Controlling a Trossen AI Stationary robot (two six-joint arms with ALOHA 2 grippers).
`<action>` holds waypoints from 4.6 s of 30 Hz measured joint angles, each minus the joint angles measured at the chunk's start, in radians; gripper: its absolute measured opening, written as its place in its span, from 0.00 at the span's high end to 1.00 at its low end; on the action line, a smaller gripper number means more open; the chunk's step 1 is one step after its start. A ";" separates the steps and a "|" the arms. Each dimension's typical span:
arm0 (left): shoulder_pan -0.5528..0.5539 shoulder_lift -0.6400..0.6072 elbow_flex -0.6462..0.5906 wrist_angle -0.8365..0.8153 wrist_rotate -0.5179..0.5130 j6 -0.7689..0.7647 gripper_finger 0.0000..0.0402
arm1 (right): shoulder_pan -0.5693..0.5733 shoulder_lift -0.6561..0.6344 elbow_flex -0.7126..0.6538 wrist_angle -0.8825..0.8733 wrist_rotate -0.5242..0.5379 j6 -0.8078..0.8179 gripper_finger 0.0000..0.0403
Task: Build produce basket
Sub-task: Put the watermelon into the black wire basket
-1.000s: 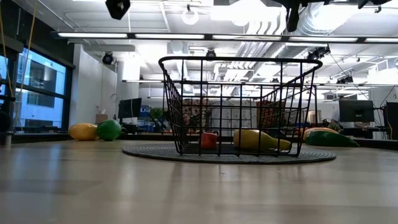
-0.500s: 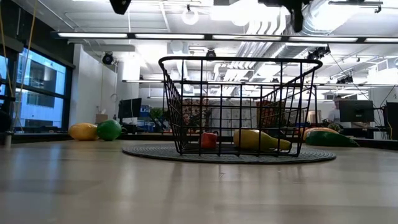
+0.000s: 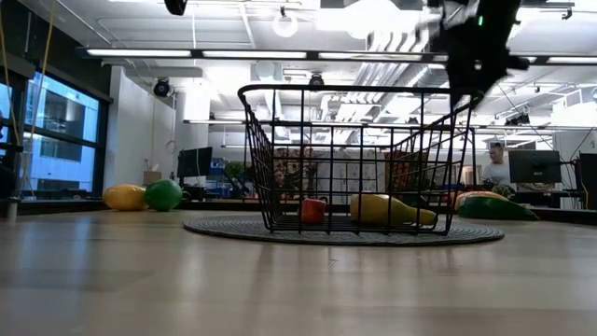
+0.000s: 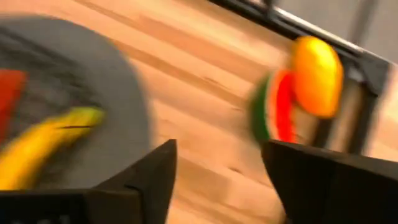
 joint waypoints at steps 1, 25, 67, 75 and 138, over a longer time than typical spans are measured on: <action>0.000 0.000 0.000 0.000 0.000 0.000 0.35 | -0.020 0.018 -0.016 0.000 0.021 -0.007 0.40; 0.000 0.017 0.000 0.000 -0.008 -0.008 0.35 | -0.382 0.553 -0.057 0.152 -0.030 -0.234 0.34; 0.000 0.017 0.000 -0.046 -0.008 -0.008 0.34 | -0.455 0.609 -0.057 0.267 -0.057 -0.148 0.52; 0.000 0.017 0.000 -0.047 -0.032 -0.008 0.34 | -0.459 0.609 -0.057 0.260 -0.058 -0.148 0.60; 0.000 0.017 0.000 -0.053 -0.092 0.018 0.34 | -0.086 -0.255 -0.057 0.705 -0.334 -0.091 0.79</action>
